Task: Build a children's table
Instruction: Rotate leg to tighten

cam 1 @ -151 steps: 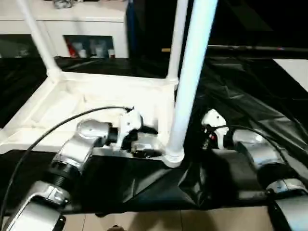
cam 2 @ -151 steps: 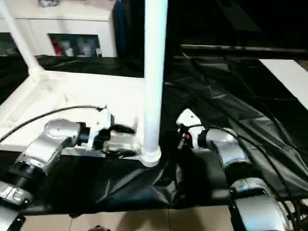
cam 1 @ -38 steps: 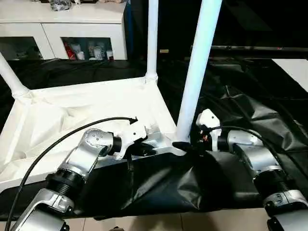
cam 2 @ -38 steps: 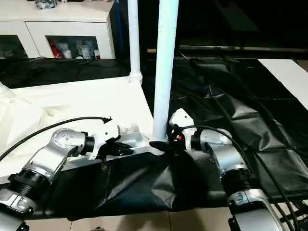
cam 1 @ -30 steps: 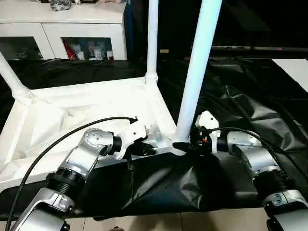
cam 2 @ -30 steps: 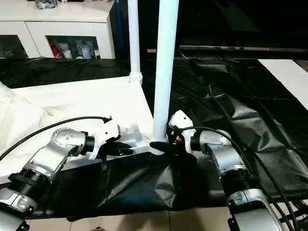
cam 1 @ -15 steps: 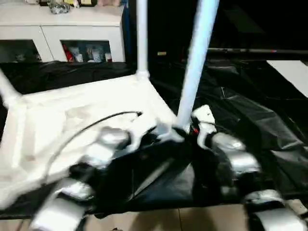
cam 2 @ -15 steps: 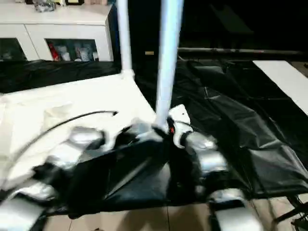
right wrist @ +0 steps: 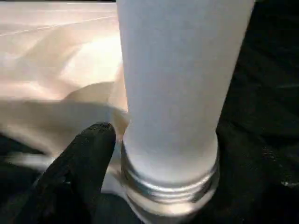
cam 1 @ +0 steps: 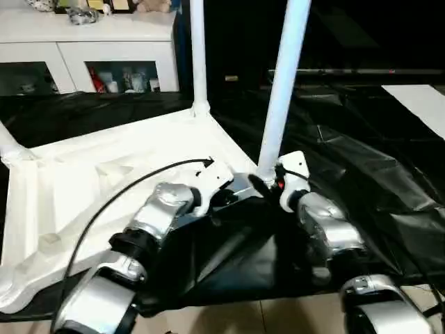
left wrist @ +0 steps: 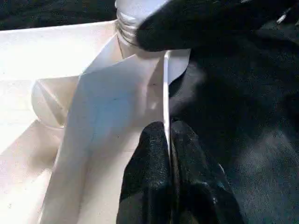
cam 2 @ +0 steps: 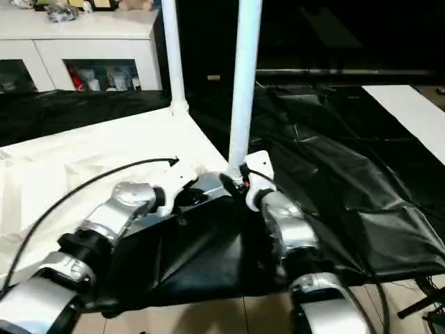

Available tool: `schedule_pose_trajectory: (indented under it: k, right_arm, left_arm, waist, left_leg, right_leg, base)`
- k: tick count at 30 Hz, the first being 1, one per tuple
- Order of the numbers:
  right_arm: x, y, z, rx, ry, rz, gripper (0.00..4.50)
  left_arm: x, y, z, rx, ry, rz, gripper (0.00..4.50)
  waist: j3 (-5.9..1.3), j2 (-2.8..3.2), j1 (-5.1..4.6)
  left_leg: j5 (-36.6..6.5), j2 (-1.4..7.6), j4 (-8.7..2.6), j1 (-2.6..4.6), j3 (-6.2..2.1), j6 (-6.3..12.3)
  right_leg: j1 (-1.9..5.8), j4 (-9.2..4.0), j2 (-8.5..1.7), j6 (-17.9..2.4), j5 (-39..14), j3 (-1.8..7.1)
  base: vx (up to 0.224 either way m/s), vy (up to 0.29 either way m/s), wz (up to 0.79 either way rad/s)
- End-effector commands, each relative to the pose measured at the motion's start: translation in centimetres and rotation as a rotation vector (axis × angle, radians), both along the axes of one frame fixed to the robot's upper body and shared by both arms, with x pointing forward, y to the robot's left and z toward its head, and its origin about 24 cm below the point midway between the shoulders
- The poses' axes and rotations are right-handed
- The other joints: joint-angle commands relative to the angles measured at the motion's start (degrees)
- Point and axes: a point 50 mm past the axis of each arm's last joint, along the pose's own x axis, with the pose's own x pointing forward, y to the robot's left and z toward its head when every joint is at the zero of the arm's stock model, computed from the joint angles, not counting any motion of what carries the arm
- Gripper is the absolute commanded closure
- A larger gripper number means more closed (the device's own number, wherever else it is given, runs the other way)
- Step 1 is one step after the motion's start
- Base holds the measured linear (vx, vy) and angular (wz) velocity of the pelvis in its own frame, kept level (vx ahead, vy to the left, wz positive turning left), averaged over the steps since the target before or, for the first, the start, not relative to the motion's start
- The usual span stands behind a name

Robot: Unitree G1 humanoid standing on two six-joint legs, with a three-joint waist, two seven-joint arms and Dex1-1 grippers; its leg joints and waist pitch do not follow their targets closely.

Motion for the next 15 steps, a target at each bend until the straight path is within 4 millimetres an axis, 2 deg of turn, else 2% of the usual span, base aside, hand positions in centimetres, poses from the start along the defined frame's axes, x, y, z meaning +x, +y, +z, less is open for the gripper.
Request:
schedule_pose_trajectory:
  k: [1, 2, 3, 4, 5, 8, 9, 11, 12, 13, 14, 15]
  right_arm:
    - [-0.6, 1.8, 1.1, -0.021, -0.059, 0.228, 0.45]
    - [-0.6, 1.5, 1.1, -0.035, -0.061, 0.241, 0.45]
    - [-0.8, 0.8, 1.2, -0.064, -0.059, 0.287, 0.25]
    - [-1.0, 0.4, 1.3, -0.076, -0.054, 0.314, 0.25]
    - [-1.3, -0.2, 1.3, -0.097, -0.046, 0.360, 0.25]
    - [-2.0, -1.4, 1.4, -0.141, -0.014, 0.477, 0.25]
    - [-2.3, -1.7, 1.5, -0.143, 0.000, 0.519, 0.25]
    - [-2.3, -1.8, 1.6, -0.140, 0.002, 0.527, 0.25]
    - [-2.3, -1.8, 1.6, -0.134, -0.001, 0.532, 0.25]
    - [-2.3, -1.7, 1.8, -0.119, -0.002, 0.540, 0.25]
    - [-2.2, -1.6, 1.9, -0.114, -0.004, 0.544, 0.25]
    - [-2.2, -1.5, 1.9, -0.109, -0.008, 0.548, 0.25]
  left_arm:
    - [-0.1, -0.2, 1.4, -0.090, -0.068, -0.068, 4.50]
    - [-0.2, -0.1, 1.5, -0.096, -0.066, -0.081, 4.50]
    - [-0.4, 0.4, 1.5, -0.091, -0.052, -0.107, 4.50]
    - [-0.5, 0.7, 1.4, -0.081, -0.042, -0.119, 4.50]
    - [-0.8, 1.2, 1.4, -0.067, -0.037, -0.153, 4.50]
    - [-1.5, 2.2, 1.6, -0.077, -0.011, -0.240, 4.50]
    - [-1.9, 2.5, 1.9, -0.104, 0.004, -0.282, 4.50]
    - [-2.0, 2.6, 2.1, -0.114, 0.006, -0.298, 4.50]
    - [-2.1, 2.6, 2.2, -0.124, 0.014, -0.310, 4.50]
    - [-2.5, 2.7, 2.4, -0.132, 0.028, -0.338, 4.50]
    - [-2.6, 2.8, 2.4, -0.133, 0.035, -0.349, 4.50]
    - [-2.8, 2.8, 2.4, -0.136, 0.042, -0.360, 4.50]
  waist:
    - [-3.58, -0.97, 0.49]
    - [-3.61, -1.00, 0.53]
    - [-3.61, -1.01, 0.66]
    - [-3.79, -1.25, 0.90]
    - [-3.80, -1.01, 0.99]
    - [-4.10, -0.96, 1.59]
    - [-4.12, -1.03, 1.86]
    - [-4.11, -0.88, 1.87]
    - [-4.21, -0.80, 1.97]
    - [-4.46, -1.04, 2.11]
    - [-4.45, -0.92, 2.29]
    - [-4.21, -0.88, 2.43]
  left_leg:
    - [-19.32, 1.05, -3.76, 0.28, -0.17, 3.24]
    - [-17.84, 1.11, -3.69, 0.05, -0.07, 3.41]
    - [-17.15, 1.04, -3.59, -0.05, -0.02, 3.49]
    - [-15.55, 1.08, -3.30, -0.33, 0.06, 3.58]
    - [-15.27, 1.20, -3.19, -0.25, 0.14, 3.78]
    - [-12.58, 1.29, -2.83, -0.47, 0.30, 4.29]
    - [-10.75, 1.35, -2.62, -0.62, 0.46, 5.12]
    - [-10.18, 1.39, -2.46, -0.91, 0.41, 5.28]
    - [-10.15, 1.41, -2.40, -0.64, 0.43, 5.27]
    - [-9.00, 1.55, -2.27, -0.49, 0.45, 5.48]
    - [-8.25, 1.56, -2.21, -0.76, 0.41, 5.81]
    - [-9.36, 1.52, -2.25, -0.67, 0.50, 5.83]
  right_leg:
    - [2.22, -4.38, -3.36, -6.77, -25.25, 2.10]
    - [2.29, -4.03, -3.38, -7.46, -23.86, 2.21]
    - [2.27, -3.96, -3.35, -7.65, -23.54, 2.24]
    - [2.39, -3.31, -3.20, -8.17, -21.46, 2.45]
    - [2.07, -3.13, -3.26, -8.73, -20.74, 2.56]
    - [2.38, -2.36, -3.13, -10.30, -16.35, 2.55]
    - [2.28, -1.84, -2.94, -11.63, -12.71, 2.60]
    - [2.27, -1.47, -2.96, -12.45, -11.44, 2.61]
    - [2.16, -1.46, -2.89, -12.63, -11.13, 2.59]
    - [2.16, -0.99, -2.85, -13.51, -8.40, 2.71]
    - [2.20, -0.57, -2.83, -14.21, -6.60, 2.68]
    - [1.96, -0.83, -2.76, -14.16, -7.97, 2.65]
  base:
    - [0.000, 0.000, 0.00]
    - [0.000, 0.000, 0.00]
    - [0.000, 0.000, 0.00]
    - [0.000, 0.000, 0.00]
    - [0.059, -0.049, 0.02]
    - [0.017, -0.007, 0.00]
    - [0.050, -0.021, 0.01]
    - [0.000, 0.000, 0.00]
    - [0.000, 0.000, 0.00]
    - [0.000, 0.000, 0.00]
    - [0.000, 0.000, 0.00]
    - [0.000, 0.000, 0.00]
